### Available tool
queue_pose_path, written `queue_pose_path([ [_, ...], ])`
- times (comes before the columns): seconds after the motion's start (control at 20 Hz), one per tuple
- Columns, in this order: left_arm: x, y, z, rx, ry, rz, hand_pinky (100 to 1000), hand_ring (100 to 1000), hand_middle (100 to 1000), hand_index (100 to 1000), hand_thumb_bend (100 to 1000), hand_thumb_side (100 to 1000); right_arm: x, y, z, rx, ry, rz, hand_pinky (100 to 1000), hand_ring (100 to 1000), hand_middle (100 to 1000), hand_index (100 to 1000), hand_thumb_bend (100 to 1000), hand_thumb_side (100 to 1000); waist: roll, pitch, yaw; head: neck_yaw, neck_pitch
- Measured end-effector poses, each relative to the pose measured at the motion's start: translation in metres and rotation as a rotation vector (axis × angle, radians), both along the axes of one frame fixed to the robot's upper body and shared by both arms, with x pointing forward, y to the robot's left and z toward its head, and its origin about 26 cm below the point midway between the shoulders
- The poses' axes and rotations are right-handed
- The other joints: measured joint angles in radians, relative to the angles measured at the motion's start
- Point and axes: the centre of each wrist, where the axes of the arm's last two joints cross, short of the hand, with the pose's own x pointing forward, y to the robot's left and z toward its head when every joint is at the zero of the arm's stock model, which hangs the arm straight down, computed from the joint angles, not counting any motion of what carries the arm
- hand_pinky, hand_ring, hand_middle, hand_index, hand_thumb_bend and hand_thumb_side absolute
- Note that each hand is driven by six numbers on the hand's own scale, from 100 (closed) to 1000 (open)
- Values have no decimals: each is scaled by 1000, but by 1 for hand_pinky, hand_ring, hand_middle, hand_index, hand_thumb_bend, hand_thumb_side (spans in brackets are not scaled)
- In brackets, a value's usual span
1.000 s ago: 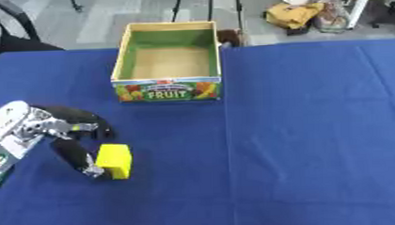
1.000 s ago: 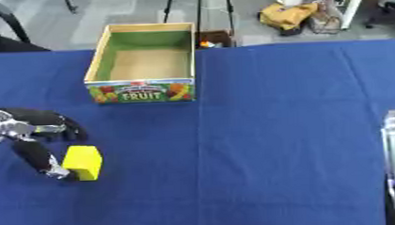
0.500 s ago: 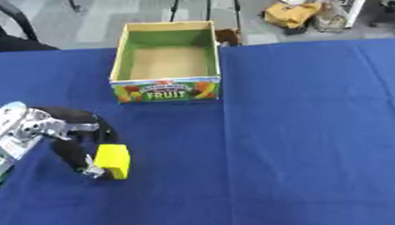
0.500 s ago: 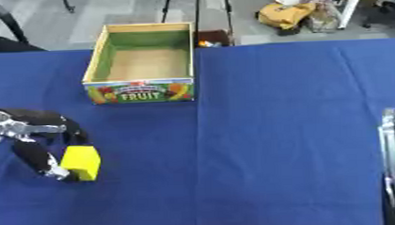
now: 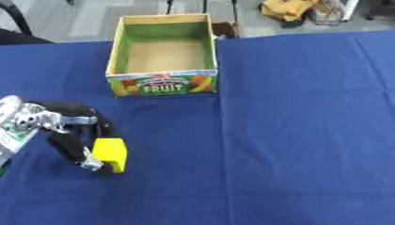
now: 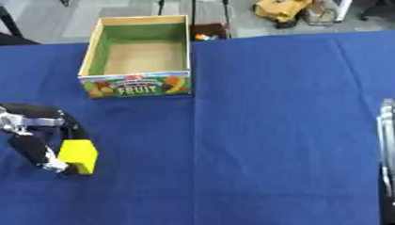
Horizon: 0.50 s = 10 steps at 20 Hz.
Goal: Pick up objects on the table and place them in the box.
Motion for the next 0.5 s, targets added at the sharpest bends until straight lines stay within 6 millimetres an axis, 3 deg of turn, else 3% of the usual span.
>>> queue_pose_path([
  [0.5, 3, 0, -4, 1, -14, 12, 474, 606, 541, 723, 469, 562, 0, 0, 0, 7, -3, -3, 724, 819, 630, 844, 100, 928, -2, 0, -1, 0, 0],
])
